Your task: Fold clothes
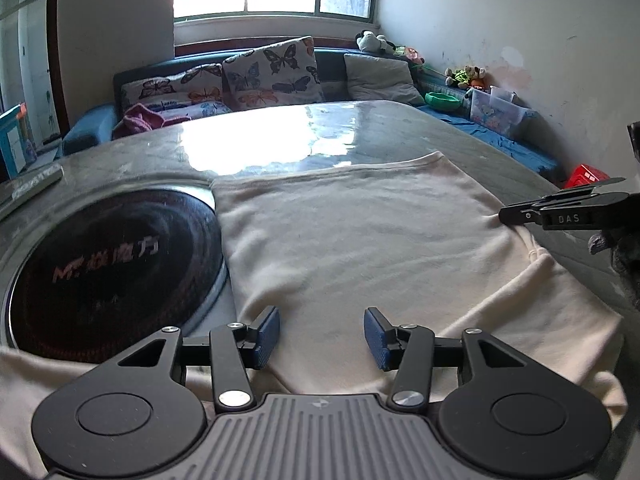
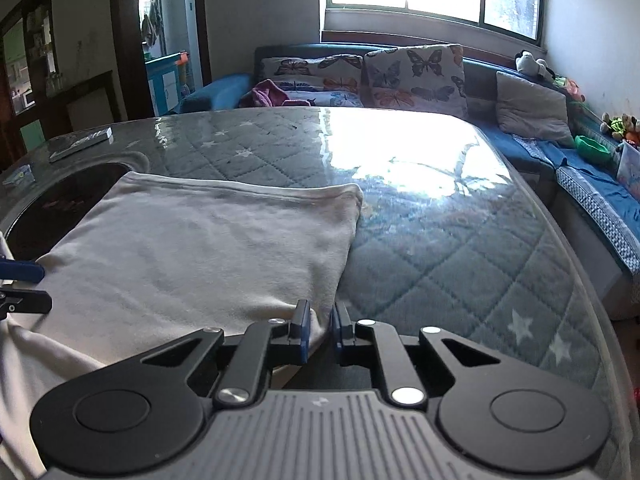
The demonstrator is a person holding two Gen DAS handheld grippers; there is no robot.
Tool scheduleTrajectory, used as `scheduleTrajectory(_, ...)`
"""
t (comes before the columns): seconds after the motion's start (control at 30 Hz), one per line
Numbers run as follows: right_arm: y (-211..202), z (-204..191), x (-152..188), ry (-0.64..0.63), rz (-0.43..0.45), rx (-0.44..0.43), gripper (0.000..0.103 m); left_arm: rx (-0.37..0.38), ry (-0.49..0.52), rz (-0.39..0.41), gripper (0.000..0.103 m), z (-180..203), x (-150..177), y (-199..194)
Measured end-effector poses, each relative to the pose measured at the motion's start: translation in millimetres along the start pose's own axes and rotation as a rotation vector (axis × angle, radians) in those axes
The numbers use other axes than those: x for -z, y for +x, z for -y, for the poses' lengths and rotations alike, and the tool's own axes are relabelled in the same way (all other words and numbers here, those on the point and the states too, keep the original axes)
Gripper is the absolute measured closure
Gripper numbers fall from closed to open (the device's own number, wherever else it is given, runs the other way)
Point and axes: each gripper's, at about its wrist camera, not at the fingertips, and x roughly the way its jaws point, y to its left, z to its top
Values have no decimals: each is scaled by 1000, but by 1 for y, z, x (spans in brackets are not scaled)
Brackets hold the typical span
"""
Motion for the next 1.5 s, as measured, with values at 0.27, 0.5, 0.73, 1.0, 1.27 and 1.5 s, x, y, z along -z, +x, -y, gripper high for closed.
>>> scheduleTrajectory(0.27,14,15,-14,-11,-5,-18,92,-16,-31,-1,53,-3,-14,16)
scheduleTrajectory(0.5,-26,4,-6,-135,24,-104,92,61,-36,25,51,12,-7,-13)
scheduleTrajectory(0.73,-46,-25,1,-360,-8,-225,92,42,-95,46,50,8,1,-35)
scheduleTrajectory(1.0,-41,-33,-7,-580,-73,-326,91,-27,-148,22,49,-14,13,-44)
scheduleTrajectory(1.27,-19,-32,-25,-748,-171,-482,83,-61,-179,5,48,-22,21,-41)
scheduleTrajectory(1.5,-7,-24,-32,-773,-245,-593,96,-78,-167,5,45,-22,22,-38)
